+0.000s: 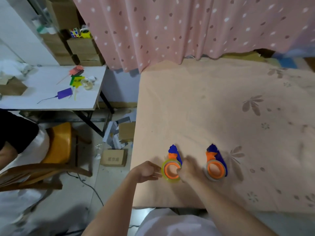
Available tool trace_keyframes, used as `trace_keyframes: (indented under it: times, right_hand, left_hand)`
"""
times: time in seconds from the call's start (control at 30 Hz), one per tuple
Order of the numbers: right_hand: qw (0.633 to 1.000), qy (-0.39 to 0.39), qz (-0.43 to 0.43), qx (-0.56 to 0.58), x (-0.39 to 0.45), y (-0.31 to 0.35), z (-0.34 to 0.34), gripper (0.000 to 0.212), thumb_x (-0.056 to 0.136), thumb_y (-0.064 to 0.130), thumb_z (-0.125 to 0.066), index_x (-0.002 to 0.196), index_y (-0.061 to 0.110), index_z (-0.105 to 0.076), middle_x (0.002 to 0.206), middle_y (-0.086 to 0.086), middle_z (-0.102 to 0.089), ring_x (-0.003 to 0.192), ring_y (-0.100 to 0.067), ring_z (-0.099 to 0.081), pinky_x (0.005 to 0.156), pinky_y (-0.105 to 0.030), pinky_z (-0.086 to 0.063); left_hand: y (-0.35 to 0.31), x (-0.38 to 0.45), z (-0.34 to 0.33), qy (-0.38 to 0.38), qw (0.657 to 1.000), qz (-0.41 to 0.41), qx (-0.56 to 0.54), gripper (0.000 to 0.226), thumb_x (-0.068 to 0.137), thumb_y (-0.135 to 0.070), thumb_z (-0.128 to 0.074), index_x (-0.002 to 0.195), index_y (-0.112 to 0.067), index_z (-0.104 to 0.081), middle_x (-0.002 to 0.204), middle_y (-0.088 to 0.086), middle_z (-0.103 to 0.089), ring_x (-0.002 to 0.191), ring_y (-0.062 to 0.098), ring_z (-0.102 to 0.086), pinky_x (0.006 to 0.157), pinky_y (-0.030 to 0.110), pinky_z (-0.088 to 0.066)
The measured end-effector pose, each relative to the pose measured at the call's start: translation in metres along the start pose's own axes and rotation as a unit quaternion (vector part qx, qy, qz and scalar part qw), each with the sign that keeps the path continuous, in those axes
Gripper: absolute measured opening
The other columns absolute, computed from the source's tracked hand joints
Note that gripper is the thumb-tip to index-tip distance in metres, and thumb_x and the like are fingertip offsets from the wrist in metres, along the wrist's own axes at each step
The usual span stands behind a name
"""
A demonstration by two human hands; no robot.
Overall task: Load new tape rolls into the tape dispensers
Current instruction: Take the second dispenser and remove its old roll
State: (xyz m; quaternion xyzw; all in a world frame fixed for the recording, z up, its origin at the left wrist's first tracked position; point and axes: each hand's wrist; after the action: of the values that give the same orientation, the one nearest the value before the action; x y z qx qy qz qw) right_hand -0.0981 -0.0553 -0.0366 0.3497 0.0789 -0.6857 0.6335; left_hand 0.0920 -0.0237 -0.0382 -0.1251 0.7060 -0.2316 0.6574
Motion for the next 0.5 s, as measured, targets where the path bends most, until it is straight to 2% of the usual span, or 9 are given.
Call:
trace_keyframes:
  times: [0.1, 0.2, 0.27, 0.33, 0.4, 0.5]
  right_hand:
    - [1.000, 0.015, -0.007, 0.007, 0.012, -0.002, -0.001, 0.047, 0.090, 0.017, -0.062, 0.134, 0.007, -0.047, 0.114, -0.013, -0.065, 0.092, -0.025, -0.066, 0.069, -0.028, -0.045]
    - [0.999, 0.026, -0.025, 0.015, 0.021, -0.001, -0.002, 0.051, 0.091, 0.018, -0.063, 0.136, 0.009, -0.043, 0.127, -0.014, -0.058, 0.111, -0.029, -0.060, 0.087, -0.032, -0.048]
    - [0.998, 0.055, -0.027, 0.016, 0.026, -0.001, -0.004, 0.047, 0.093, 0.023, -0.062, 0.134, 0.006, -0.046, 0.125, -0.014, -0.060, 0.112, -0.029, -0.061, 0.084, -0.032, -0.047]
    - [0.998, 0.061, -0.026, 0.012, 0.027, -0.003, 0.001, 0.040, 0.093, 0.035, -0.058, 0.121, 0.007, -0.055, 0.112, -0.011, -0.066, 0.101, -0.029, -0.064, 0.074, -0.031, -0.046]
    - [1.000, -0.019, -0.021, 0.014, 0.027, -0.013, 0.013, 0.035, 0.093, 0.037, -0.051, 0.111, 0.008, -0.059, 0.101, -0.011, -0.070, 0.093, -0.032, -0.066, 0.070, -0.033, -0.047]
    - [0.978, -0.203, -0.049, -0.009, 0.027, -0.042, 0.040, 0.030, 0.088, 0.019, -0.056, 0.114, 0.003, -0.056, 0.104, -0.017, -0.067, 0.097, -0.036, -0.064, 0.077, -0.039, -0.051]
  left_hand:
    - [-0.004, 0.006, 0.000, 0.016, 1.000, 0.008, -0.002, 0.029, 0.102, 0.001, -0.040, 0.124, 0.003, -0.059, 0.117, 0.013, -0.065, 0.119, 0.029, -0.064, 0.107, 0.039, -0.046]
    - [-0.010, 0.011, -0.002, 0.020, 1.000, 0.020, 0.014, 0.033, 0.102, 0.001, -0.038, 0.128, 0.002, -0.058, 0.118, 0.010, -0.063, 0.122, 0.027, -0.062, 0.107, 0.036, -0.046]
    - [-0.013, 0.014, -0.002, 0.023, 0.999, 0.026, 0.034, 0.031, 0.101, 0.000, -0.039, 0.124, 0.000, -0.060, 0.119, 0.011, -0.064, 0.120, 0.027, -0.062, 0.106, 0.036, -0.047]
    - [-0.018, 0.017, 0.000, 0.021, 0.997, 0.042, 0.053, 0.026, 0.100, -0.002, -0.044, 0.119, 0.003, -0.061, 0.118, 0.016, -0.064, 0.113, 0.031, -0.065, 0.098, 0.037, -0.052]
    - [-0.026, 0.018, 0.000, -0.009, 0.996, 0.057, 0.070, 0.019, 0.099, -0.004, -0.048, 0.110, 0.006, -0.060, 0.103, 0.019, -0.062, 0.089, 0.032, -0.066, 0.089, 0.040, -0.055]
    - [-0.048, 0.019, -0.008, -0.074, 0.994, 0.039, 0.064, 0.022, 0.098, -0.005, -0.045, 0.090, 0.002, -0.064, 0.077, 0.015, -0.061, 0.062, 0.026, -0.059, 0.074, 0.038, -0.056]
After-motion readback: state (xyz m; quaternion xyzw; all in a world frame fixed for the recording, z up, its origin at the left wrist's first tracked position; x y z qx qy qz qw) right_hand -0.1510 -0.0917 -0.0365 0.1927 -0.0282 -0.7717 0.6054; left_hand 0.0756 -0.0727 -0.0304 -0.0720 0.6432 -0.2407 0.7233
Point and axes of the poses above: each hand's wrist, its own x-axis towards the middle knuckle, its own z-axis out of the back of the hand, y = z × x
